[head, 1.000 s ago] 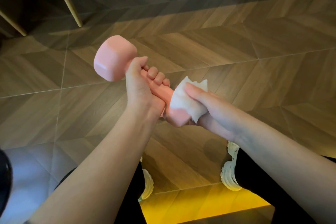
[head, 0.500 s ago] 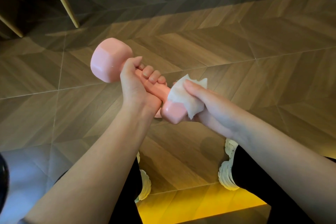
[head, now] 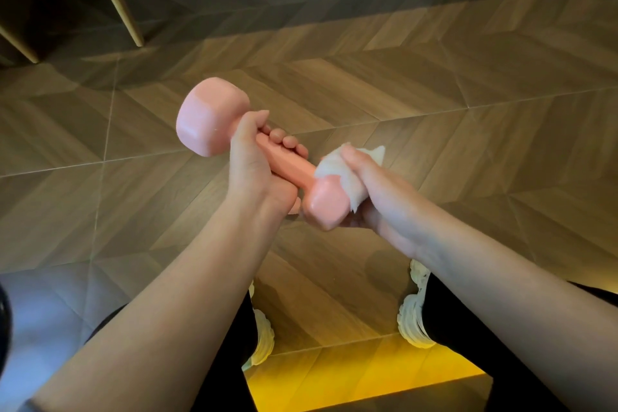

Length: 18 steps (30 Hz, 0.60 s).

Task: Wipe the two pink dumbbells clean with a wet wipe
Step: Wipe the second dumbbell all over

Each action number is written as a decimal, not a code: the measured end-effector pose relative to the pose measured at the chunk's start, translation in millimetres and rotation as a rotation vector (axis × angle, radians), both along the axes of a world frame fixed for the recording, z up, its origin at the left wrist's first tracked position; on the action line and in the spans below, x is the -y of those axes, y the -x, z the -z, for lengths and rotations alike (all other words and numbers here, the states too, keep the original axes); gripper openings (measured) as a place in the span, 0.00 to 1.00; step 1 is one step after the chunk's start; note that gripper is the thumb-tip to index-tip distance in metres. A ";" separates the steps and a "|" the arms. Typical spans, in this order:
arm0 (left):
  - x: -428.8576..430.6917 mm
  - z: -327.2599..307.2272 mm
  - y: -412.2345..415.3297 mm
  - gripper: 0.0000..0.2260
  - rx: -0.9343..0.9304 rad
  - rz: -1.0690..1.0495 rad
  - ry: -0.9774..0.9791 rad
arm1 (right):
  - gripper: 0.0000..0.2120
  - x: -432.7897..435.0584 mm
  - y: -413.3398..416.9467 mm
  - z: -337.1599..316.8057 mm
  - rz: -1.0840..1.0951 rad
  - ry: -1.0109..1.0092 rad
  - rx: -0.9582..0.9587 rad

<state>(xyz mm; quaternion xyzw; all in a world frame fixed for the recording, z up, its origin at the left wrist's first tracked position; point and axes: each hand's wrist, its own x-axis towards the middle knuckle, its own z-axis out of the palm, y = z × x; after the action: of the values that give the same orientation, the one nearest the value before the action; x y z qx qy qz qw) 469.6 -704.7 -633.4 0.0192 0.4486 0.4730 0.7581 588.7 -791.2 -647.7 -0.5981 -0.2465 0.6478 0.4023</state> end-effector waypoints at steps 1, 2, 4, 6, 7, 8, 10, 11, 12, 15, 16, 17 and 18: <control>-0.5 0.0 0.5 0.13 0.002 -0.001 0.007 | 0.16 -0.1 -3.5 0.7 -0.002 0.010 -0.034; -1.3 -0.3 1.2 0.13 0.002 0.000 0.010 | 0.15 0.4 -7.5 1.2 -0.033 0.002 -0.083; -2.5 -1.4 3.3 0.13 0.010 0.000 0.014 | 0.13 3.5 -15.8 1.5 -0.137 -0.051 -0.215; -3.2 -2.0 6.0 0.13 0.014 -0.013 0.011 | 0.15 5.8 -20.8 0.9 -0.184 -0.089 -0.331; -3.6 -2.0 7.2 0.13 0.008 -0.025 0.010 | 0.17 5.8 -21.7 0.2 -0.193 -0.107 -0.353; -3.7 -2.0 7.7 0.13 -0.004 -0.036 0.011 | 0.18 5.8 -21.7 0.2 -0.199 -0.124 -0.351; -3.0 -1.4 7.4 0.13 -0.038 -0.053 0.010 | 0.20 5.2 -18.9 0.6 -0.199 -0.138 -0.290; -2.5 -0.8 6.8 0.13 -0.055 -0.056 0.006 | 0.21 4.3 -16.4 0.3 -0.185 -0.137 -0.247; -2.0 -0.3 6.3 0.14 -0.069 -0.054 0.002 | 0.20 3.4 -13.5 0.7 -0.160 -0.135 -0.208; -2.1 0.1 5.1 0.14 -0.073 -0.019 -0.027 | 0.21 1.3 -6.6 2.8 -0.085 -0.118 -0.141; -2.6 -0.4 4.5 0.14 -0.068 -0.002 -0.044 | 0.23 1.4 -5.2 3.1 -0.092 -0.089 -0.131; -3.1 -1.2 3.8 0.15 -0.061 0.010 -0.065 | 0.27 1.4 -4.7 3.1 -0.123 -0.048 -0.127; -3.8 -2.0 2.8 0.15 -0.052 0.013 -0.086 | 0.30 1.5 -5.0 2.6 -0.165 -0.013 -0.131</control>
<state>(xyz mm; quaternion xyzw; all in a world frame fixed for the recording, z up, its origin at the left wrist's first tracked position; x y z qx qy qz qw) 466.8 -700.9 -631.4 0.0668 0.4473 0.4860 0.7478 593.7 -792.6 -650.3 -0.5295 -0.2722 0.7149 0.3667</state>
